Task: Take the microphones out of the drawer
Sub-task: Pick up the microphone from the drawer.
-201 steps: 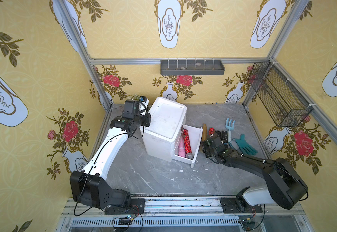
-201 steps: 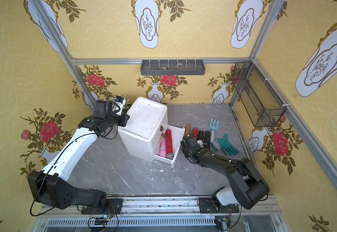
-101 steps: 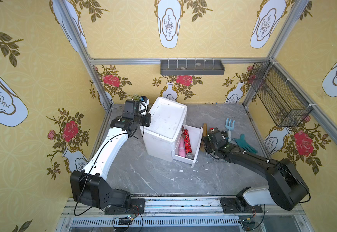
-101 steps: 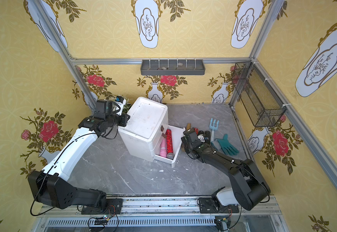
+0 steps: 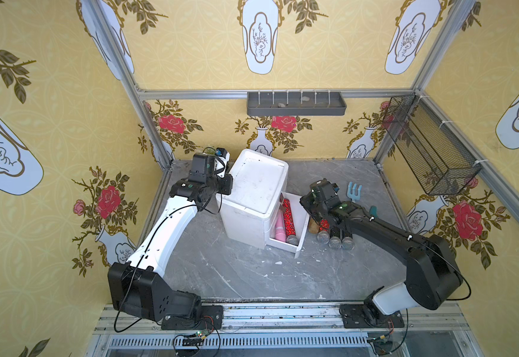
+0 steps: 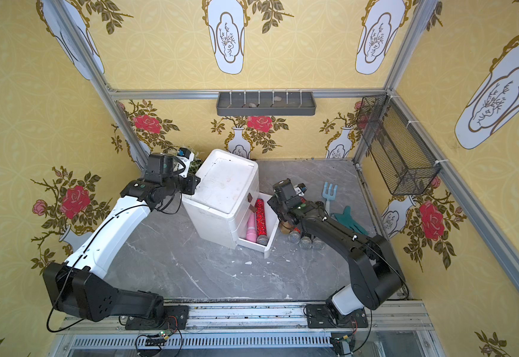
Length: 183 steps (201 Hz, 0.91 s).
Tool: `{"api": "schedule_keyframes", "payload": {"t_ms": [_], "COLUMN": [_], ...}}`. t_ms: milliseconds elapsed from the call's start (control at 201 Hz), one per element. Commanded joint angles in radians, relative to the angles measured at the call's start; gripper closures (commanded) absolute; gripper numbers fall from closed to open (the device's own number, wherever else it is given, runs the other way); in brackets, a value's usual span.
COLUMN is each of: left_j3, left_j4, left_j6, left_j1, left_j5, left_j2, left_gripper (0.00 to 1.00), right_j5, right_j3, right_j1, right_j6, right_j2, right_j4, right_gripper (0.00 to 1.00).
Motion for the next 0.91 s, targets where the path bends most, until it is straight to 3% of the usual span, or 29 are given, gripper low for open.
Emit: {"api": "schedule_keyframes", "payload": {"t_ms": [0,299,906], "left_j3": [-0.019,-0.019,-0.017], "left_j4": [-0.131,-0.130,-0.132], "left_j6": [-0.032,-0.032,-0.031], "left_j1": [0.001,0.001,-0.001], "left_j5": [-0.005,-0.007,-0.007], "left_j2": [0.019,0.020,0.022], "left_gripper": [0.83,0.83,0.83], "right_j5": [-0.088,-0.220,-0.135], "right_j3": [0.041,0.145,0.312], "right_j1": [0.006,0.028,0.074], "right_j6": [-0.130,-0.216,-0.353], "right_j2": [0.046,0.203,0.365], "right_j4": [-0.062,-0.114,-0.347], "right_gripper": [0.50,0.50,0.47]}}
